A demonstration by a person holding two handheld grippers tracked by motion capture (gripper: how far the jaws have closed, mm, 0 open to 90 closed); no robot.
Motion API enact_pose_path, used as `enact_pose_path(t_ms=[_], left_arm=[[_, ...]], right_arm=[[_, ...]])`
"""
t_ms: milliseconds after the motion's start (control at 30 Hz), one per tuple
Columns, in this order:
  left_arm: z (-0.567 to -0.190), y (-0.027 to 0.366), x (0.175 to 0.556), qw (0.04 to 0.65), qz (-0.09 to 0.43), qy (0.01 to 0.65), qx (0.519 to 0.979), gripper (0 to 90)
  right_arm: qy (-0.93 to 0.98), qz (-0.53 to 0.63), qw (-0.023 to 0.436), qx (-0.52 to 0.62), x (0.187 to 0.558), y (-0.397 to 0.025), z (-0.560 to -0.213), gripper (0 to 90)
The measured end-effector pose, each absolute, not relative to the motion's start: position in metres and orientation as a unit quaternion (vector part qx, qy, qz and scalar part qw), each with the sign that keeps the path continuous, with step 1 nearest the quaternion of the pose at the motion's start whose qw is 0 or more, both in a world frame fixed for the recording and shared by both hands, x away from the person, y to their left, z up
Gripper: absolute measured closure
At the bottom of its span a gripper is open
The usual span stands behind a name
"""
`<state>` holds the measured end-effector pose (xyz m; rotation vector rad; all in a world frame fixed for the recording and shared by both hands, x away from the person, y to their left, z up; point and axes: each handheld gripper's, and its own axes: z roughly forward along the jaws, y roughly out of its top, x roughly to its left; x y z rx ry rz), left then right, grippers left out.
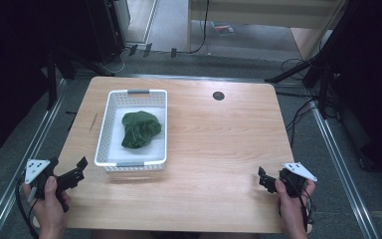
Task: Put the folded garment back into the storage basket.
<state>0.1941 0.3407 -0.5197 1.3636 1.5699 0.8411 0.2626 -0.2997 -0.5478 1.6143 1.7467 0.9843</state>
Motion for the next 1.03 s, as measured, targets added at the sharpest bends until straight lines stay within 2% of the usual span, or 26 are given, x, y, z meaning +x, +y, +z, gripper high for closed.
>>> enact_pose_path(t_ms=[400,1033], left_arm=[[-0.551,0.357,0.192,0.428,0.341,0.620,0.562,2.9],[-0.552,0.359,0.193,0.447,0.322,0.621,0.558,2.9]], right_arm=[[0.651,0.366,0.280,0.604,0.263,-0.300,-0.548,2.5],[0.651,0.366,0.280,0.603,0.263,-0.300,-0.548,2.5]])
